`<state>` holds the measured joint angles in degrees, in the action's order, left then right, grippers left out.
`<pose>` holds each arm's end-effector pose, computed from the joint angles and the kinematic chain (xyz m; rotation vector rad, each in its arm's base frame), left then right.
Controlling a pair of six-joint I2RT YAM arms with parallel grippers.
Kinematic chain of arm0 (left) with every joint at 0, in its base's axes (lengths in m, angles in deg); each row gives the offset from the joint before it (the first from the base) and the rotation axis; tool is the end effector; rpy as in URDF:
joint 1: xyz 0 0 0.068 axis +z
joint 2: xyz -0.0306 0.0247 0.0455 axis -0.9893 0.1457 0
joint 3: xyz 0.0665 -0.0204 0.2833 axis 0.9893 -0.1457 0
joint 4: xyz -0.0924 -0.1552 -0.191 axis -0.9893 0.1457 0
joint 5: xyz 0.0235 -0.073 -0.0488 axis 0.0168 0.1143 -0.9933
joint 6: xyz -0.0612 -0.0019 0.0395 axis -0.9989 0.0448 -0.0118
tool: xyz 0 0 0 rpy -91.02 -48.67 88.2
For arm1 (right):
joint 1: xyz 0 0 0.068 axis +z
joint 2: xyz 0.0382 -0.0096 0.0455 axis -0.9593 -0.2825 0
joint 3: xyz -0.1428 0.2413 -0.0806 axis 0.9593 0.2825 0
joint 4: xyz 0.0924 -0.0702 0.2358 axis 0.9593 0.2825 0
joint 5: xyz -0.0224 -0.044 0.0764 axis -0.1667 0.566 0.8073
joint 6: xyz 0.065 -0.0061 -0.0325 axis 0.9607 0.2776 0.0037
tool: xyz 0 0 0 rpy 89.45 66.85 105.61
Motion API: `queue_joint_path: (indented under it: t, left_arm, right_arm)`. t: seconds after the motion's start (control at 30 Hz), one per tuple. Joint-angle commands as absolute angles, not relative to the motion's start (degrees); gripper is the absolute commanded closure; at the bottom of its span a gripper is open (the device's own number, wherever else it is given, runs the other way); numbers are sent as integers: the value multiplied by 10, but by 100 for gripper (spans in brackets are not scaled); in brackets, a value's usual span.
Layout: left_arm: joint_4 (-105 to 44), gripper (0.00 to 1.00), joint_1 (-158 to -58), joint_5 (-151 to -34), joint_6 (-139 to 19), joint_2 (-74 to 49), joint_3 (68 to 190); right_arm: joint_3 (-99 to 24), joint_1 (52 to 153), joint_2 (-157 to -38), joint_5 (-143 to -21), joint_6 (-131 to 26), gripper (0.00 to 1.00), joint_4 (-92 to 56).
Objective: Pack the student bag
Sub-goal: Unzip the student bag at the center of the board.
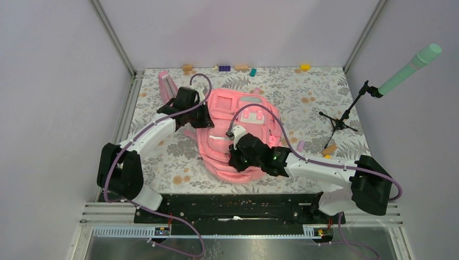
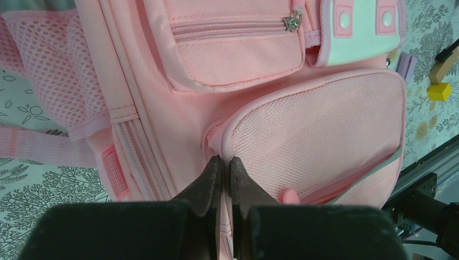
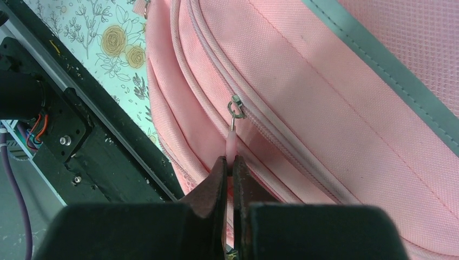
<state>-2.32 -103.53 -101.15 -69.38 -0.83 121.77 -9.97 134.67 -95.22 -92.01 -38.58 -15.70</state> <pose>0.3124 -0.1447 0.2601 0.1507 2.4850 -0.6937 0.1567 0.2785 0.2438 -0.7551 2.1283 0.7611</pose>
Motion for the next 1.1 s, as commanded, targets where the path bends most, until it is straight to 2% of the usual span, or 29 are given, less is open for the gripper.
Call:
queue_joint_path:
  t: [0.0, 0.5, 1.07]
  left_arm:
    - [-81, 100, -1037, -1045, -712, -33, 1198]
    - [-139, 100, -1032, -1035, -758, -76, 1151]
    - [-152, 100, -1022, -1039, -772, -89, 1141]
  right_arm:
    - [-147, 1372, -952, -930, -379, 100, -148]
    - [-263, 1404, -1057, -928, -364, 100, -144]
    - [-381, 1373, -1159, -947, -423, 100, -134]
